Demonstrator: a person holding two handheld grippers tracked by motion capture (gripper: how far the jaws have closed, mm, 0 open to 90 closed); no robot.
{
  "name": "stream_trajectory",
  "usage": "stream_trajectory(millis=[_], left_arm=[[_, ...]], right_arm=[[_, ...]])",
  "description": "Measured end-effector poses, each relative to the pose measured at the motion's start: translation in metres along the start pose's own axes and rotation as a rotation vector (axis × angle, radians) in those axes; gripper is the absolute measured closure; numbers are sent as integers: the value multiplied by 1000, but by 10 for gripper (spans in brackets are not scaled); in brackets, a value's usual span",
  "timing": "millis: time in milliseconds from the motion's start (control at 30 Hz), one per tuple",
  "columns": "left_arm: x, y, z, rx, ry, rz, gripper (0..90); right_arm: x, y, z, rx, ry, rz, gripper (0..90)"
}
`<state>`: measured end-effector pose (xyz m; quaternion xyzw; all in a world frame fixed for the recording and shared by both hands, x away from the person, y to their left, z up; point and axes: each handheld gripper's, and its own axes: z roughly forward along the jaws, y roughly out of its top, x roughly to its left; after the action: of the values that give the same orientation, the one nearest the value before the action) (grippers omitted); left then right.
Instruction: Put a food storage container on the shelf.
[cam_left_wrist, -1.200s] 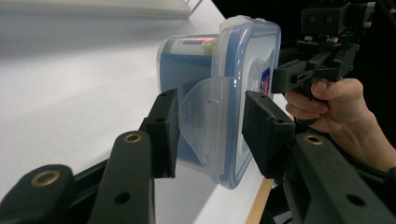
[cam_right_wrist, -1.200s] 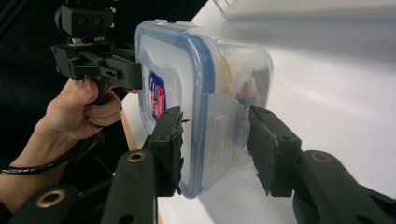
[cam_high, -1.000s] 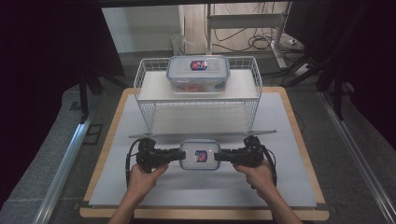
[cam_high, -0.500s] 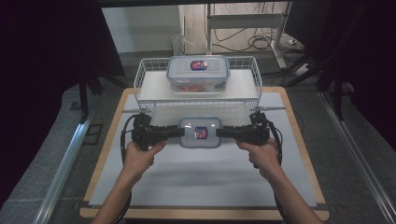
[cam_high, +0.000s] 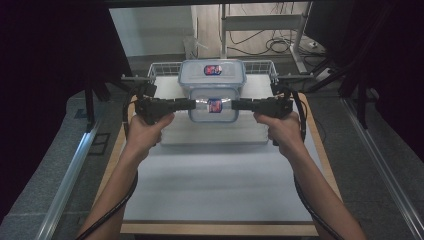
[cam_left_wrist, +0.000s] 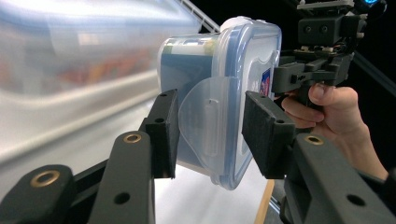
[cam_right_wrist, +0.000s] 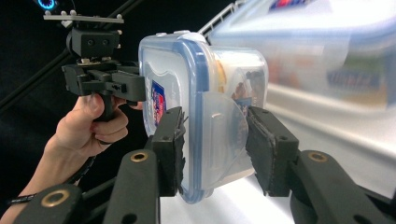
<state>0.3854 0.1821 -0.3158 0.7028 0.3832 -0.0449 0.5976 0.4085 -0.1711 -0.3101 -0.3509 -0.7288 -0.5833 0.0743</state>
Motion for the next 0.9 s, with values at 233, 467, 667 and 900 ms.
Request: stream_trajectory(millis=[233, 467, 667, 900], left_arm=[[4, 35, 0, -23, -5, 4, 572], [17, 56, 2, -52, -5, -28, 572], [29, 63, 6, -69, 3, -48, 572], [45, 63, 10, -93, -2, -92, 570]], right_arm=[[-1, 34, 0, -23, -6, -6, 578], [-8, 58, 6, -40, -17, 1, 576], [-21, 70, 16, -41, -10, 19, 575], [-32, 81, 26, -45, -21, 39, 575]])
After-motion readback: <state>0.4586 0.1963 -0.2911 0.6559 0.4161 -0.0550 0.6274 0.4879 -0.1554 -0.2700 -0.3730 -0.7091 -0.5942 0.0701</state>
